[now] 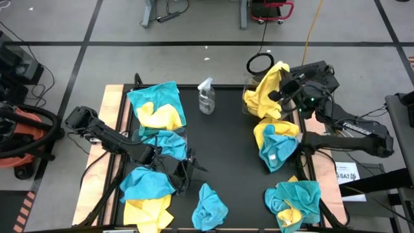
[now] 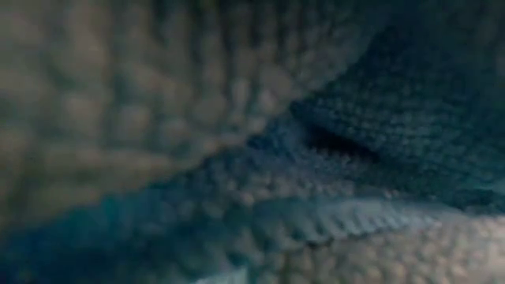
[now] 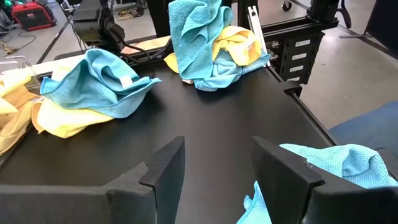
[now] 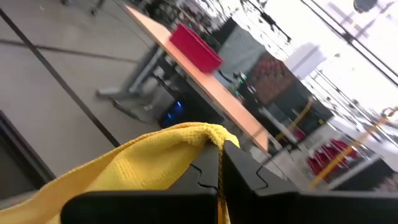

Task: Sort microfiber towel by color & place in baskets
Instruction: Put the yellow towel into the top transparent bin

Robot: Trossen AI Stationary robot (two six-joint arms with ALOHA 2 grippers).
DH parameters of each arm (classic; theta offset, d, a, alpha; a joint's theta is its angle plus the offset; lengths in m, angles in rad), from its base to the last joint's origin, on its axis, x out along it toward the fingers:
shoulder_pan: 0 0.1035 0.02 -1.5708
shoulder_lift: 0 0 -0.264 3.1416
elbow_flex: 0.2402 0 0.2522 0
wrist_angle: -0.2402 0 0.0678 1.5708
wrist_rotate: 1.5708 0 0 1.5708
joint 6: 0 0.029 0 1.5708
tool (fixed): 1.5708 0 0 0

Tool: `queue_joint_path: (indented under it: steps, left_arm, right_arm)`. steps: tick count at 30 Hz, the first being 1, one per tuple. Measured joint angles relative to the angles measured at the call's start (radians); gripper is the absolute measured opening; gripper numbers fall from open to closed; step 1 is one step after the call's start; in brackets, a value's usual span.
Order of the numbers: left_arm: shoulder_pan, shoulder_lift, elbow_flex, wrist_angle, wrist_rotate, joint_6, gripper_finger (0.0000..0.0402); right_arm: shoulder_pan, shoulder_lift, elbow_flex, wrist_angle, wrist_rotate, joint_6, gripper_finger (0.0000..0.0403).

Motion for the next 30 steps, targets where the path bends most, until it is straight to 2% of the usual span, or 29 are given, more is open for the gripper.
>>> queue_joint_path:
  steps: [9,17,24,30]
  left_arm:
    - [0.0,0.0,0.0,0.0,0.0,0.0,0.019]
    - [0.0,0.0,0.0,0.0,0.0,0.0,0.019]
    - [0.0,0.0,0.0,0.0,0.0,0.0,0.019]
    - [0.0,0.0,0.0,0.0,0.0,0.0,0.019]
  right_arm:
    - [-0.166,0.011,0.0,-0.191,-0.008,0.033,0.0]
    - [-0.291,0.064,0.0,-0.386,-0.269,0.191,0.0]
    - [-0.374,0.176,0.0,-0.431,-0.457,0.26,0.0]
    - [-0.433,0.315,0.0,-0.428,-0.566,0.287,0.0]
